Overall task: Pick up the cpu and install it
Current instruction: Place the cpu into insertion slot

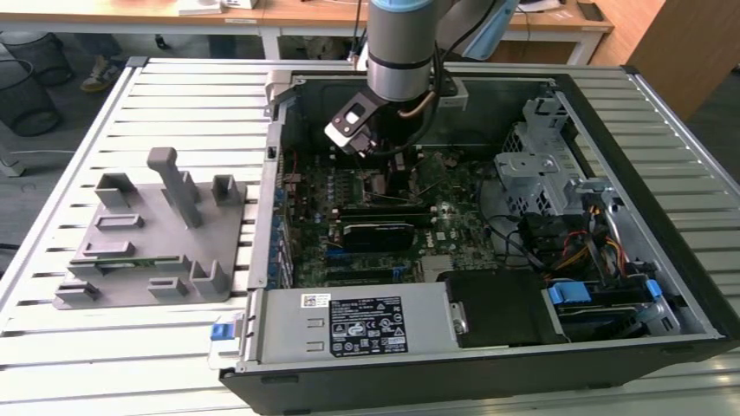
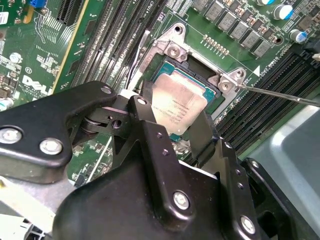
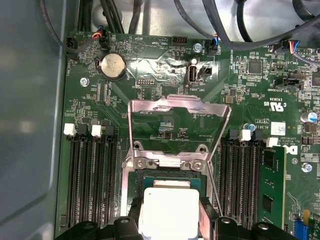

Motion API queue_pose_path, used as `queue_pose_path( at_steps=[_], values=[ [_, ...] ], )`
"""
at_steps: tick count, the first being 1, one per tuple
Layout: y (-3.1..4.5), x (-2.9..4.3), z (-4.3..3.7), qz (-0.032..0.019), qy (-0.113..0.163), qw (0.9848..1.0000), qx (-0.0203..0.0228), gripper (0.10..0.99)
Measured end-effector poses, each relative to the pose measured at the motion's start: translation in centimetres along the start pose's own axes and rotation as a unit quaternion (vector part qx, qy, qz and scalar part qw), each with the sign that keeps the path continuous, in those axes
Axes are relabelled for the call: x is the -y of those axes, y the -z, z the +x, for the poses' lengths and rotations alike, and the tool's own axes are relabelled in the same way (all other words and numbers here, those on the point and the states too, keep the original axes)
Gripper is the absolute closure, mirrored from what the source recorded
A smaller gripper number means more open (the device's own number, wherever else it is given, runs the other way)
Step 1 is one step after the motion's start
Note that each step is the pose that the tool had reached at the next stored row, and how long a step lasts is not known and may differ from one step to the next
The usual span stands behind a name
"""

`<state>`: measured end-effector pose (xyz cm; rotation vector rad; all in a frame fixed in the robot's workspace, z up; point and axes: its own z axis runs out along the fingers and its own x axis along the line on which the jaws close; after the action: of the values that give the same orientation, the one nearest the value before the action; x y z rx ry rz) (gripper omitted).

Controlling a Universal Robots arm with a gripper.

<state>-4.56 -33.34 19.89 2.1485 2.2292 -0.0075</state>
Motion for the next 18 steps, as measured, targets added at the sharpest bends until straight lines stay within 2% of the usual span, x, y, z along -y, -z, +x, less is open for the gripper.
queue_pose_path(
  at_steps=[18],
  values=[
    [-0.43, 0.01, 0.08, 0.0003, -0.003, 1.0000, 0.0001, 0.557]
  ],
)
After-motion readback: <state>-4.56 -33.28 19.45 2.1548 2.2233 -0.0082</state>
